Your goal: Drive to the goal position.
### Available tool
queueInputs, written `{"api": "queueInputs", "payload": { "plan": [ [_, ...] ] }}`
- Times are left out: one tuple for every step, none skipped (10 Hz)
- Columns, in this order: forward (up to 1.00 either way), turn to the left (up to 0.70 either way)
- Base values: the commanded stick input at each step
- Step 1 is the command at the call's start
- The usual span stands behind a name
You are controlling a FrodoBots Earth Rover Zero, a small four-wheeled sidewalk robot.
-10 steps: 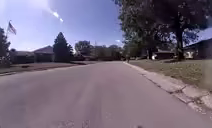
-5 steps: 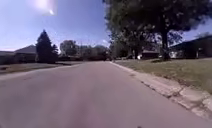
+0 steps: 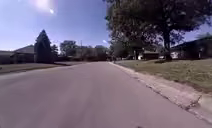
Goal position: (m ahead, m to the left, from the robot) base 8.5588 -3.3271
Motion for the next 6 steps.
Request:
{"api": "queueInputs", "payload": {
  "plan": [
    [1.00,0.00],
    [1.00,0.00],
    [1.00,0.00],
    [1.00,0.00],
    [1.00,0.00],
    [1.00,0.00]
  ]
}}
